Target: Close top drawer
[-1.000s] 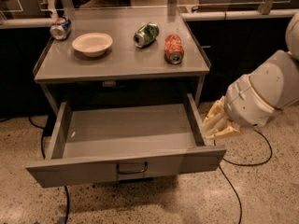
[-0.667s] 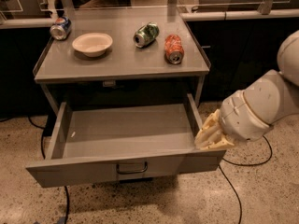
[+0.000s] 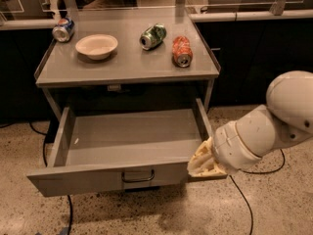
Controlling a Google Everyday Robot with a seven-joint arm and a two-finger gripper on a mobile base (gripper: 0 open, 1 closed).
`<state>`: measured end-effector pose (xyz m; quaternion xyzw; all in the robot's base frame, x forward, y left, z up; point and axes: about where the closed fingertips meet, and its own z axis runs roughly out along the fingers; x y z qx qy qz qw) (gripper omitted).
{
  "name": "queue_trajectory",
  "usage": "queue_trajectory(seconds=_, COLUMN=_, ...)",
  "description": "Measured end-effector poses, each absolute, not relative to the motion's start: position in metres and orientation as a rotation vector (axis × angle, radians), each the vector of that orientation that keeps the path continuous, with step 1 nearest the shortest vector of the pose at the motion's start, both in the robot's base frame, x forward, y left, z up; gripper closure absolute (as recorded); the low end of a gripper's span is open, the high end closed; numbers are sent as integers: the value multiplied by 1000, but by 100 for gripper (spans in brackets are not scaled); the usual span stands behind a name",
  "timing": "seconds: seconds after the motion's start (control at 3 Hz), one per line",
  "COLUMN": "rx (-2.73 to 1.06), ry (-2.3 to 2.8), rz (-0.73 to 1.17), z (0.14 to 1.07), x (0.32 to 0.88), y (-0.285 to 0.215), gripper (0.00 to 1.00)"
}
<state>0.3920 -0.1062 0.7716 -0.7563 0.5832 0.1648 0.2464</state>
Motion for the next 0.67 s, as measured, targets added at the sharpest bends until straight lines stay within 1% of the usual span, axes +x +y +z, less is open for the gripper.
queue_trajectory(seconds=0.67, rx=-2127, ry=1549, rz=480, z=728, x=383, y=-72, gripper=100)
